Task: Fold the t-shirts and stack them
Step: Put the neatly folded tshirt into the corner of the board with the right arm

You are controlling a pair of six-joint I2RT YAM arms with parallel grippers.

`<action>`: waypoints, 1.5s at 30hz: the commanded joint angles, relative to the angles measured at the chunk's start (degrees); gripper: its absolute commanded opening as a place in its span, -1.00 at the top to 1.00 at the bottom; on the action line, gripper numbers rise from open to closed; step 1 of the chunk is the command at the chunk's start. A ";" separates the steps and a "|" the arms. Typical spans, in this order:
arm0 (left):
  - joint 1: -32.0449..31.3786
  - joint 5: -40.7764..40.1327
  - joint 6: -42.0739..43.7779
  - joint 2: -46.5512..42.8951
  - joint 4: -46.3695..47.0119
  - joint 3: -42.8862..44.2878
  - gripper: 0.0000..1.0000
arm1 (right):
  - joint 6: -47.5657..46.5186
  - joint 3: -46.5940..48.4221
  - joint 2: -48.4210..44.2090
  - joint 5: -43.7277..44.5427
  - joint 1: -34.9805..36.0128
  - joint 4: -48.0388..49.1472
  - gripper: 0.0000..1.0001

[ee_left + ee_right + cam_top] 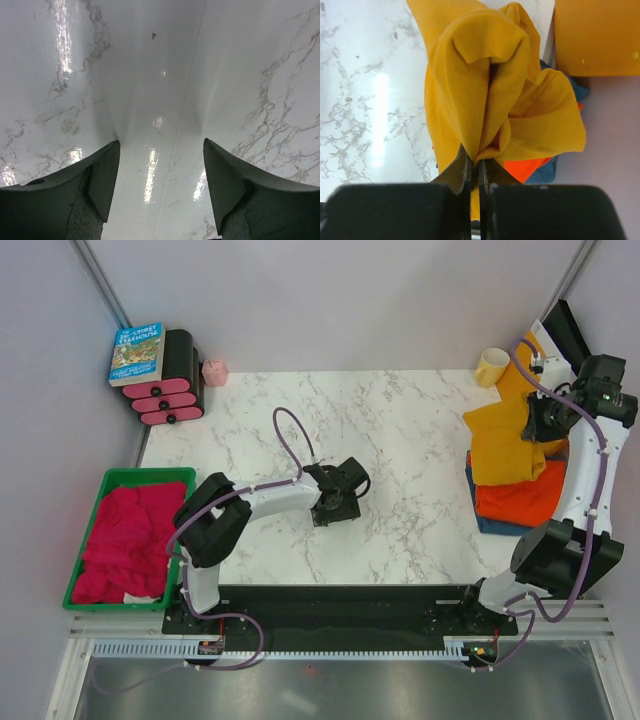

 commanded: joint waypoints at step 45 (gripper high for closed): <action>-1.12 1.85 2.02 2.57 0.81 0.45 -0.48 | -6.19 -25.48 8.69 15.43 -13.42 27.01 1.00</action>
